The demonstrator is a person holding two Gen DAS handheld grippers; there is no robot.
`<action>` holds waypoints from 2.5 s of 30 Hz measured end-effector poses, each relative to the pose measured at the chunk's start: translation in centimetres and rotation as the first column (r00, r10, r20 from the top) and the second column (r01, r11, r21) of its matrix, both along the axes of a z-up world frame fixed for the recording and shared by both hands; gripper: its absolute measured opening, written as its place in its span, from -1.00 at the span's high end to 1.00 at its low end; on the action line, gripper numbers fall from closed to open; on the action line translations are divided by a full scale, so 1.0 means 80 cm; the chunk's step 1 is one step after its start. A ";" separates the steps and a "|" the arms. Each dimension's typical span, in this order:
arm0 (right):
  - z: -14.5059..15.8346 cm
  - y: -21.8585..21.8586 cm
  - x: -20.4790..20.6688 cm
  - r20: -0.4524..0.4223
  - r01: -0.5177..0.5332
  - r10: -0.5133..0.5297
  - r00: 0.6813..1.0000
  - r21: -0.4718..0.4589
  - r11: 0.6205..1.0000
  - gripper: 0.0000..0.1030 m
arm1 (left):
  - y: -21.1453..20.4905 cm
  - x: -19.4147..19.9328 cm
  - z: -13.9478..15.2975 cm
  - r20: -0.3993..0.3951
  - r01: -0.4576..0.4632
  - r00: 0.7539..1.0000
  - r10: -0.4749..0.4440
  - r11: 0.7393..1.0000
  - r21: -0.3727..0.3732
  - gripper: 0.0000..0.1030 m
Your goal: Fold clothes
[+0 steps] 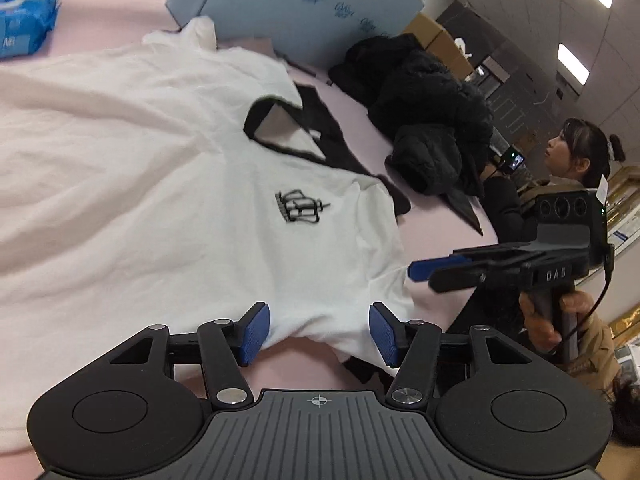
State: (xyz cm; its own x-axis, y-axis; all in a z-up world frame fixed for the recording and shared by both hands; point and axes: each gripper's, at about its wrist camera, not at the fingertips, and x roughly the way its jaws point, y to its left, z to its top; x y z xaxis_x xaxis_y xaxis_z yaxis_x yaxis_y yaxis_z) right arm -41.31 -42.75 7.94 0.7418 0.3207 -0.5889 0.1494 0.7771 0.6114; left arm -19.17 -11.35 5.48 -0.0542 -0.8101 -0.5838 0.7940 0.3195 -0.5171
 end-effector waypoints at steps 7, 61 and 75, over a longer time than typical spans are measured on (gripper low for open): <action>0.008 -0.094 0.103 0.018 0.271 -0.270 0.963 -0.033 0.962 -0.15 | -0.076 0.086 0.030 0.133 -0.195 0.972 0.195 0.981 -0.016 -0.57; -0.048 -0.049 0.199 -0.192 -0.098 -0.006 0.981 -0.525 0.845 0.94 | -0.106 0.128 -0.045 0.557 -0.325 0.825 0.089 0.883 0.340 -0.79; -0.023 -0.097 0.169 -0.154 0.094 -0.211 0.965 -0.549 0.831 0.11 | -0.024 0.162 -0.020 0.557 -0.442 0.799 0.225 0.848 0.291 -0.86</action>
State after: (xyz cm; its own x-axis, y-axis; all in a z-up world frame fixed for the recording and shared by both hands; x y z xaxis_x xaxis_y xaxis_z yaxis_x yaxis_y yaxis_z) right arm -27.78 -50.54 6.08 0.6024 -0.1935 -0.7744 0.3666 0.9289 0.0530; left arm -6.24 -13.25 3.89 0.5528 -0.4195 -0.7200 0.7036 0.6979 0.1336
